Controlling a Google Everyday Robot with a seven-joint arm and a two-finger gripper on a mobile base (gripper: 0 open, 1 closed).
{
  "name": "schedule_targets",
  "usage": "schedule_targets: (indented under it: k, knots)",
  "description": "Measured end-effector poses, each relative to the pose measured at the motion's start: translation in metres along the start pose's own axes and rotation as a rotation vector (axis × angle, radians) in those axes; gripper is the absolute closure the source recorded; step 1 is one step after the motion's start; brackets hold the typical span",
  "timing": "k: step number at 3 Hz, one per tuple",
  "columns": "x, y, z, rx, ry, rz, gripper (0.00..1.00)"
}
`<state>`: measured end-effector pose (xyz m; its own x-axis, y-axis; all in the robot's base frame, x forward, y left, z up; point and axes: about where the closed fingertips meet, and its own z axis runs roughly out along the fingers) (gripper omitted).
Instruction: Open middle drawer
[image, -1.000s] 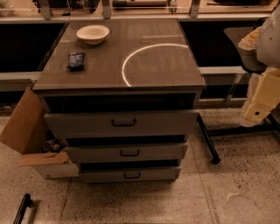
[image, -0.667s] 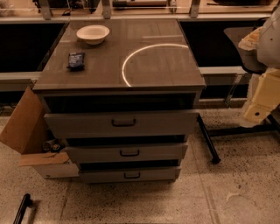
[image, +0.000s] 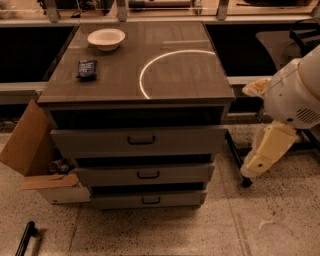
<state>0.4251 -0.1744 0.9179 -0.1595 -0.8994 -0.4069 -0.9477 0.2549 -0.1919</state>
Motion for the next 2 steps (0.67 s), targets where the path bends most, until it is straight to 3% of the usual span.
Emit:
schedule_targets:
  k: [1,2]
  knots:
    - [-0.0121,0.0321,0.0536,-0.1,-0.069,0.002,0.0]
    - [-0.0121,0.0321,0.0536,-0.1,-0.069,0.002,0.0]
